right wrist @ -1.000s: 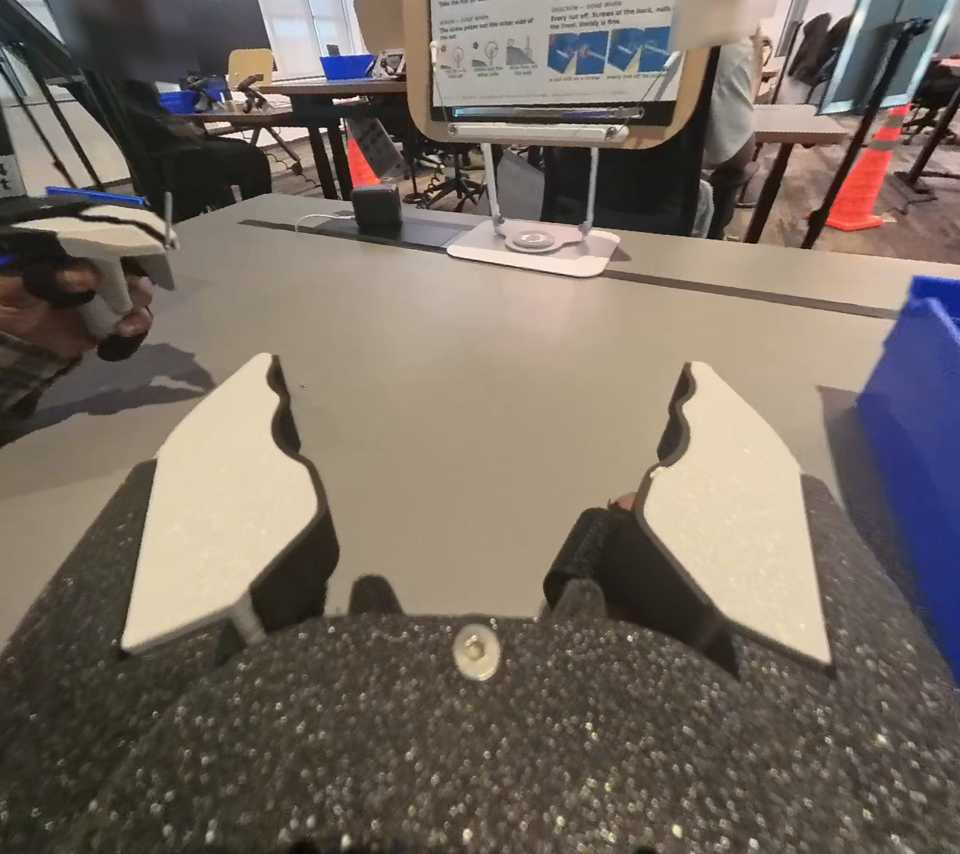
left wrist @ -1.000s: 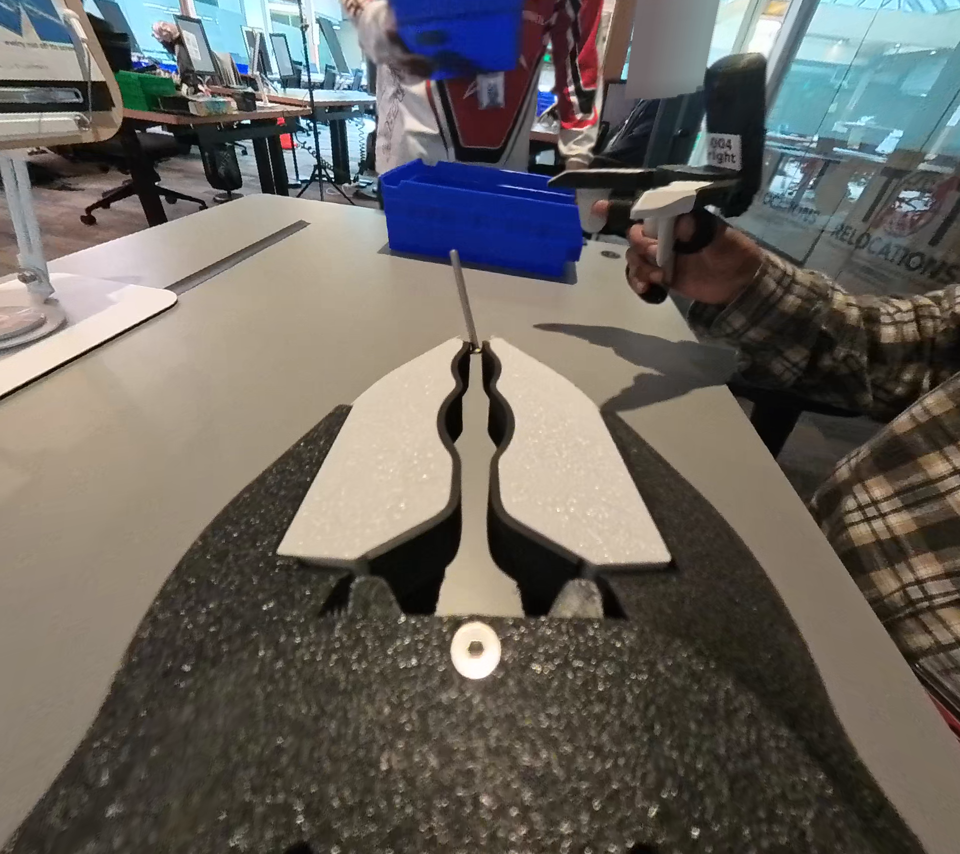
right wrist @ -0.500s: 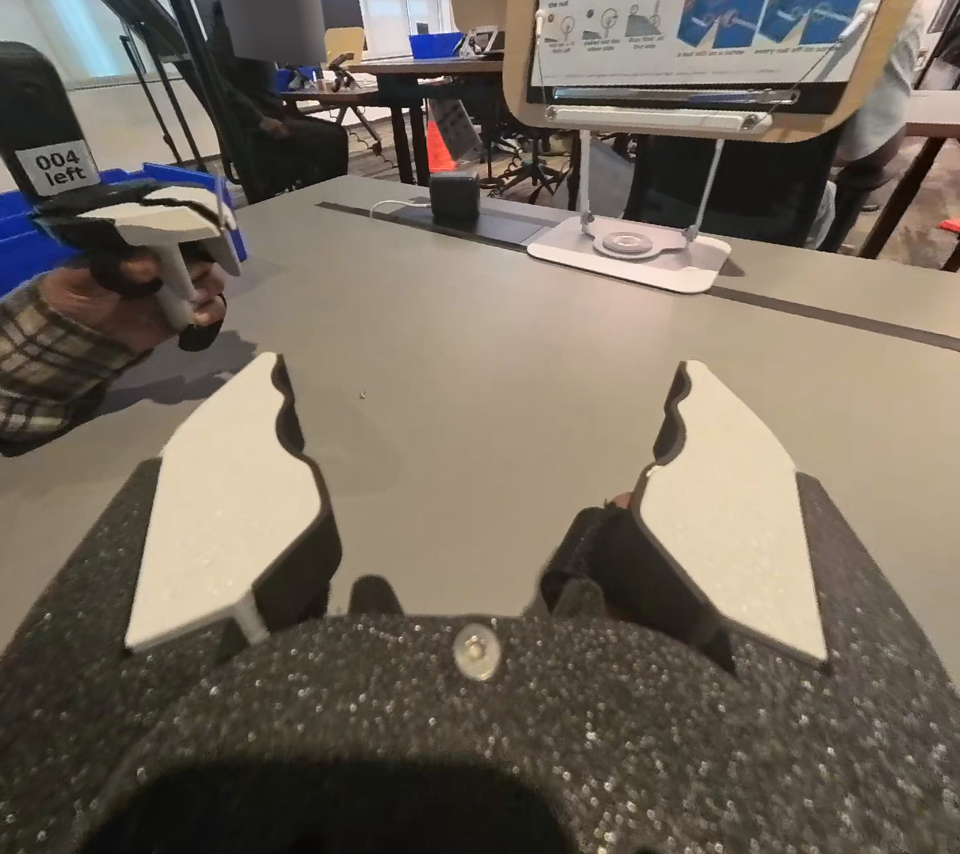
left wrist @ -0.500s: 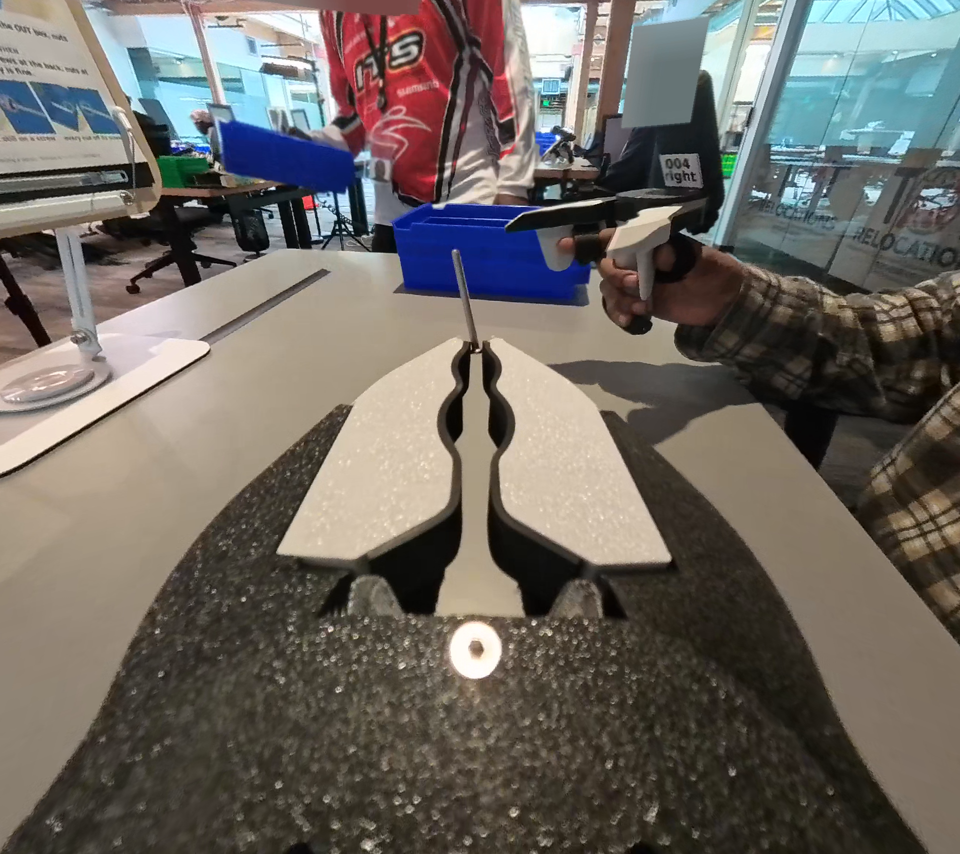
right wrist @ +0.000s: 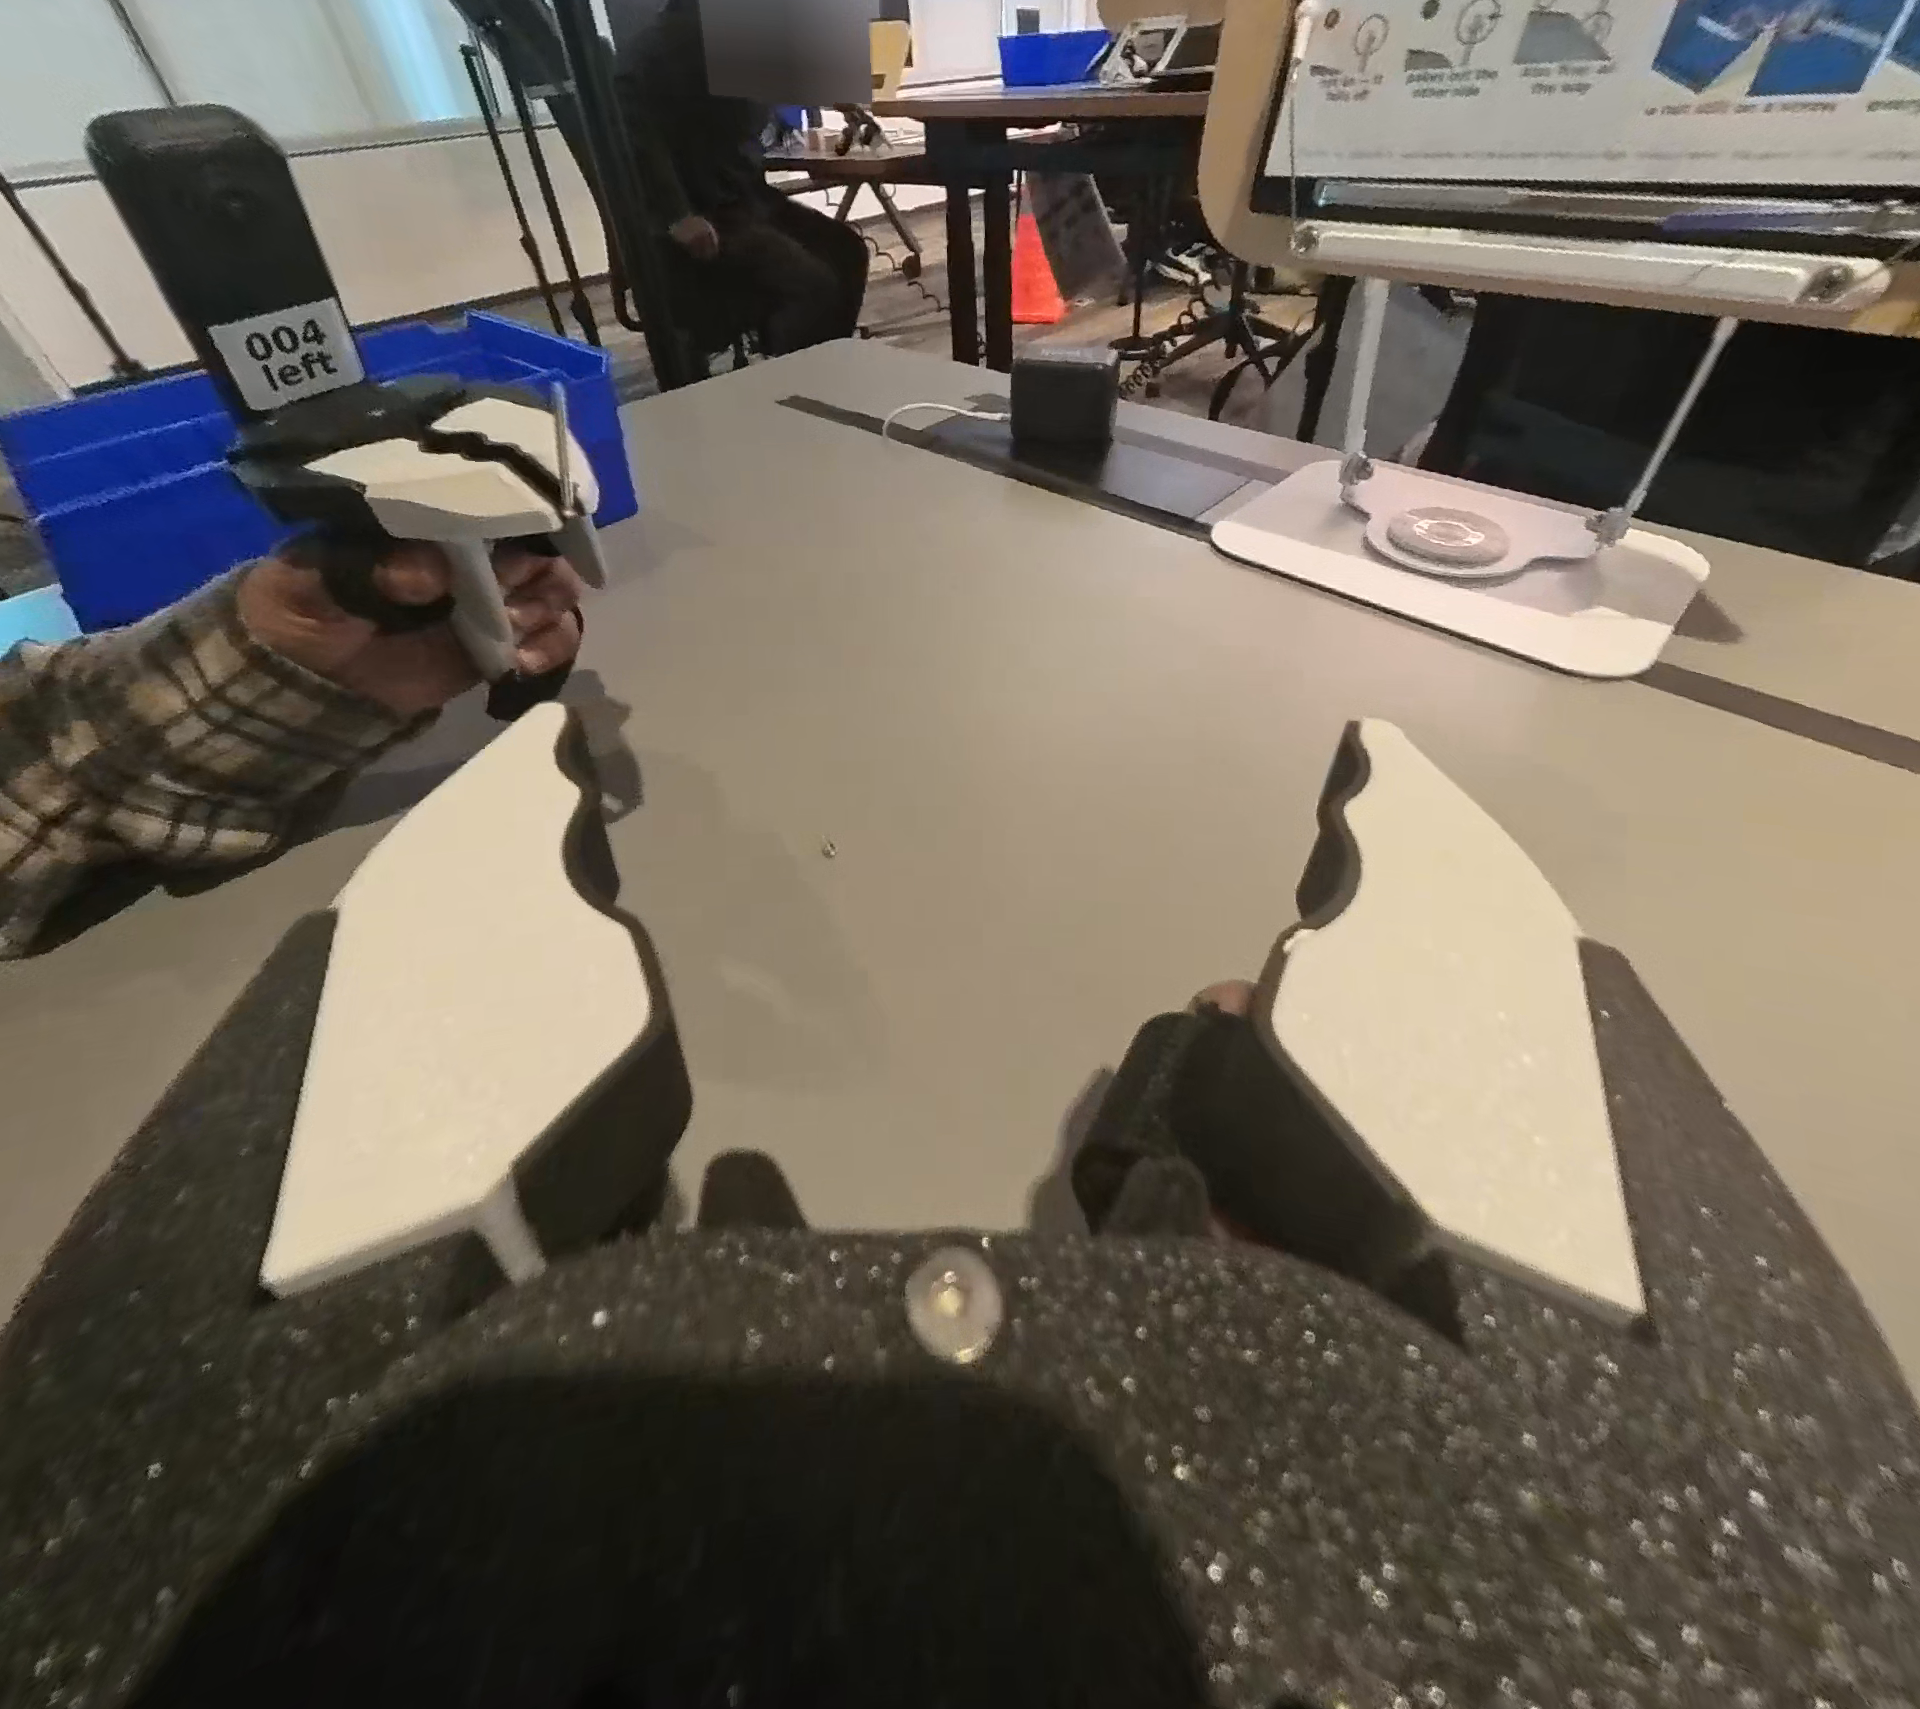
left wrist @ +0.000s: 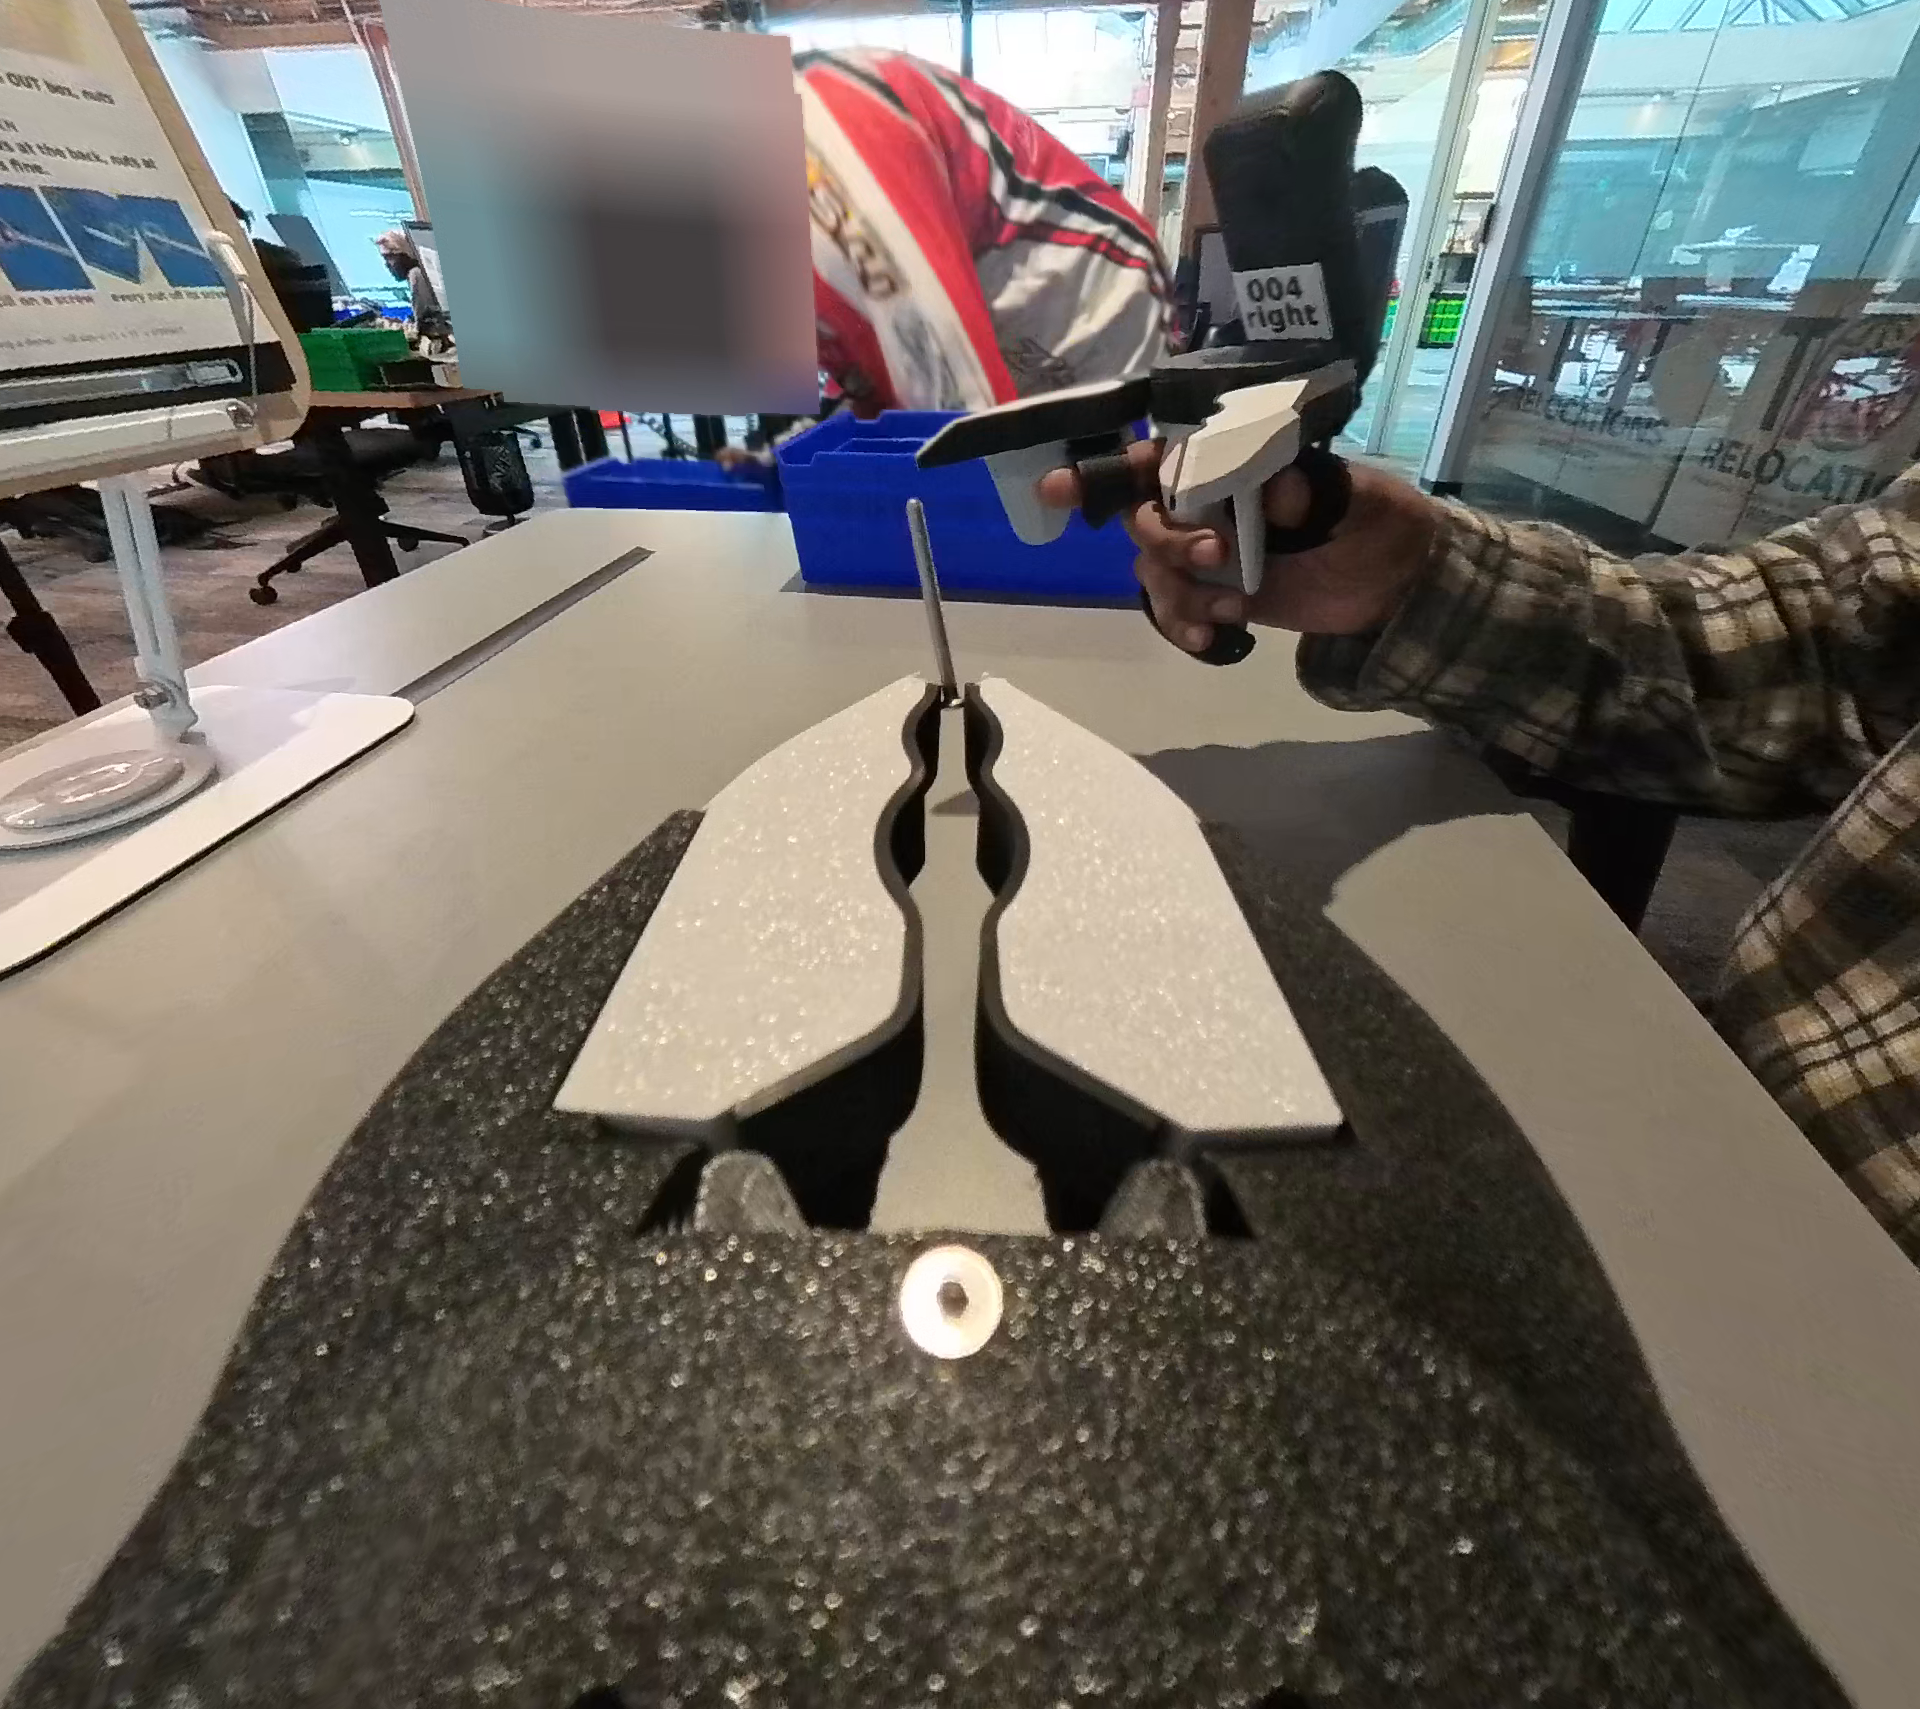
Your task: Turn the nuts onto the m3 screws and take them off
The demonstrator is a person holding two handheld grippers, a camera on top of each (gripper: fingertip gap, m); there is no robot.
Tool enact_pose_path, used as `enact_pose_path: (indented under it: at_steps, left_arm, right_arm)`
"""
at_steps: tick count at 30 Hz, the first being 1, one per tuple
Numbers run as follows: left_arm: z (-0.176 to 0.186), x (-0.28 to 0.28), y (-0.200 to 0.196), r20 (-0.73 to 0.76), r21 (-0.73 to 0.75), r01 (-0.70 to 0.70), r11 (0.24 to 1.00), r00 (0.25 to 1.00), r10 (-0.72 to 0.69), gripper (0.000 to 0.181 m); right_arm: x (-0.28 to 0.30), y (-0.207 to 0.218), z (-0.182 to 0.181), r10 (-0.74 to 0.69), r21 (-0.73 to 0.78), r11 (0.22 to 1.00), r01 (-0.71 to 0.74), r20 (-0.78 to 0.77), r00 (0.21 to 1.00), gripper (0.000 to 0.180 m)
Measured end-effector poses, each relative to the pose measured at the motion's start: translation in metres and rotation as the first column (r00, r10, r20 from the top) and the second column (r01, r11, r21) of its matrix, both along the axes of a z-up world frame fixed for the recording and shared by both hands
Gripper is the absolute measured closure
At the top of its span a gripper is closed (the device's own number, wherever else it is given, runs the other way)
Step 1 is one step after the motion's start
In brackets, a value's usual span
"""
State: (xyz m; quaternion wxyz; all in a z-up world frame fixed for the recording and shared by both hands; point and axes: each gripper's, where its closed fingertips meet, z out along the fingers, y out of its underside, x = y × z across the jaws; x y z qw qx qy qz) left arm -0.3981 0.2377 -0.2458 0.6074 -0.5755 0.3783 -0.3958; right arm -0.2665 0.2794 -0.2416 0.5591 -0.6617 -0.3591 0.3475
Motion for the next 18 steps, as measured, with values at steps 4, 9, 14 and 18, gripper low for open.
enact_pose_path:
  at_steps: [4,9,14,18]
  left_arm:
    - [-0.001,0.001,0.0,-0.007,0.003,0.002,1.0,1.0,-0.002,0.177]
    - [-0.001,0.002,-0.001,-0.012,0.009,0.006,1.0,1.0,-0.006,0.177]
    - [0.0,-0.002,0.0,-0.012,0.016,-0.01,1.0,1.0,0.011,0.177]
    - [0.003,-0.006,0.002,-0.002,0.019,-0.021,1.0,1.0,0.021,0.177]
  right_arm:
    - [-0.008,0.002,-0.001,0.027,-0.017,0.999,-0.027,-0.013,1.0,0.052]
    - [-0.022,0.001,-0.001,0.094,-0.038,0.995,-0.095,-0.024,0.995,0.052]
    - [-0.035,0.007,-0.013,0.148,-0.065,0.987,-0.145,0.049,0.988,0.054]
    - [-0.051,0.01,-0.037,0.214,-0.104,0.974,-0.199,0.159,0.964,0.058]
